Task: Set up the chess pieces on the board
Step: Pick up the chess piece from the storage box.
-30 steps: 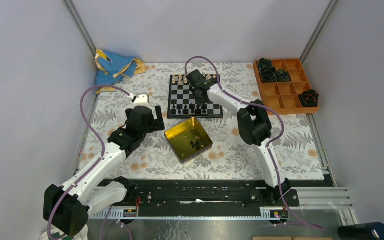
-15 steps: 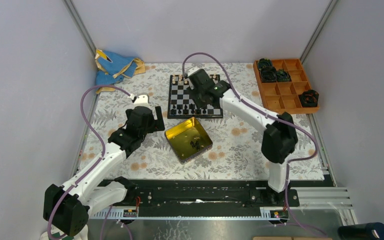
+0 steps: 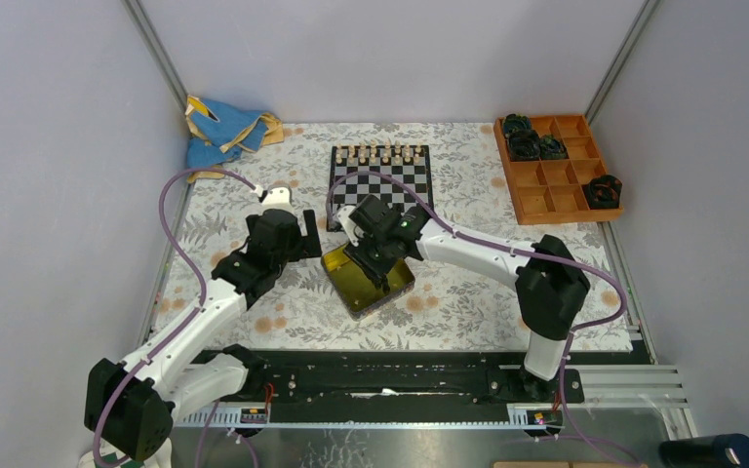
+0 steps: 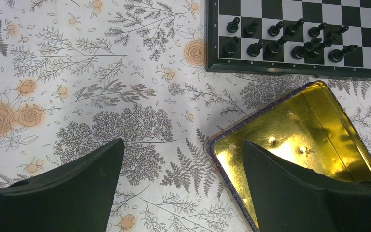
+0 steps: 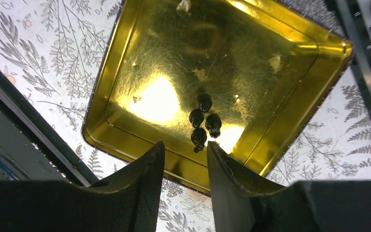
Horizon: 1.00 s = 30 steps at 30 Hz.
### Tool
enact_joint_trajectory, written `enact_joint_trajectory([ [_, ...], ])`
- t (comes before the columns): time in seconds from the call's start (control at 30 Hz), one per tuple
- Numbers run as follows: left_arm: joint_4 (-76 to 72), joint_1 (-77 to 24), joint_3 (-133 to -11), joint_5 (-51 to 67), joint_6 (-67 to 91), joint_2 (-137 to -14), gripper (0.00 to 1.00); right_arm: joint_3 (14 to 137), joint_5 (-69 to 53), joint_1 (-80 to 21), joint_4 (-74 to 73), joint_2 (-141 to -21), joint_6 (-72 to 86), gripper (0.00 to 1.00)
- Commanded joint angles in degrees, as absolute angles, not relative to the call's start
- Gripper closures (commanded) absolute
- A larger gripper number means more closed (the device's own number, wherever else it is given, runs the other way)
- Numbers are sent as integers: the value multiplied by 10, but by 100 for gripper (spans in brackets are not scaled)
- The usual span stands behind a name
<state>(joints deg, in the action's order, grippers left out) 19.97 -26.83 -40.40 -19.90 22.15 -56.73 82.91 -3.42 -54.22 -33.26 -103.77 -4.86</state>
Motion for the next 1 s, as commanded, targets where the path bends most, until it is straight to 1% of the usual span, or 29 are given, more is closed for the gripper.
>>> enact_joint_trajectory([
  [0.0, 167, -262, -395, -199, 222, -554, 1, 799, -65, -543, -280, -1008, -54, 56],
  [0.37, 167, -263, -393, -197, 226, -552, 1, 768, -61, -542, -234, -1034, -46, 56],
  [0.97, 168, -263, -392, -200, 225, -555, 1, 773, -32, -526, -208, -1088, -49, 57],
])
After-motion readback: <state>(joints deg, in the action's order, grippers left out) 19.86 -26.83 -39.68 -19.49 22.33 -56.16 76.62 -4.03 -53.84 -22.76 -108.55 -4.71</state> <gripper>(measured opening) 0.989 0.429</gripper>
